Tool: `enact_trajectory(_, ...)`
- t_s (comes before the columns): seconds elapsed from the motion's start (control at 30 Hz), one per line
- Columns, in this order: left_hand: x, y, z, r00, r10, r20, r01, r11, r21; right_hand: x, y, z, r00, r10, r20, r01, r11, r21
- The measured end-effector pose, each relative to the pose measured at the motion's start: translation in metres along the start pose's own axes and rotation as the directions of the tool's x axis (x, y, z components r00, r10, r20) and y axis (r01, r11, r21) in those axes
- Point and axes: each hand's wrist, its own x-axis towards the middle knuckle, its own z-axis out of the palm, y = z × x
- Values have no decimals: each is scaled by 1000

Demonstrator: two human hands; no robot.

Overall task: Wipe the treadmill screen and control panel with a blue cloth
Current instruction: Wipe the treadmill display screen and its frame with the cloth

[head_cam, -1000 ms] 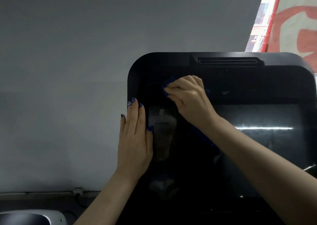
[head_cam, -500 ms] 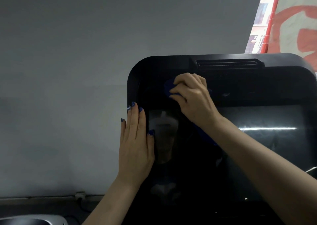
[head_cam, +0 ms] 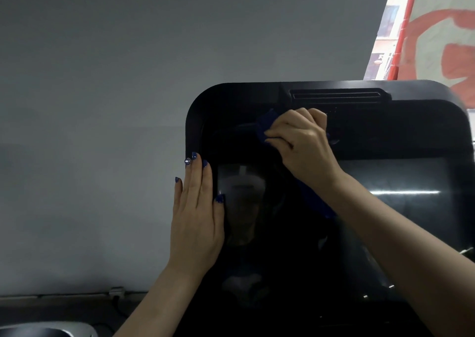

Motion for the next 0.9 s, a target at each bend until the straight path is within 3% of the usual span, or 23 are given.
enact_trajectory(0.17, 9, 11, -6, 998, 50, -25, -48, 997, 59, -3, -8, 1, 998, 42, -44, -42, 999, 14)
enact_trajectory(0.3, 33, 18, -9, 990, 135, -28, -131, 986, 107, -19, 1, -13, 998, -57, 15, 57, 998, 7)
enact_trajectory(0.53, 34, 13, 0, 989, 144, -18, -138, 975, 175, -23, 7, -15, 994, 54, -99, -56, 998, -15)
enact_trajectory(0.7, 31, 12, -2, 985, 170, -1, -166, 963, 210, -31, 13, -23, 999, -32, -26, 32, 999, -6)
enact_trajectory(0.9, 31, 13, -1, 985, 175, 3, -171, 959, 226, -24, 11, -18, 997, 19, -78, -22, 999, -38)
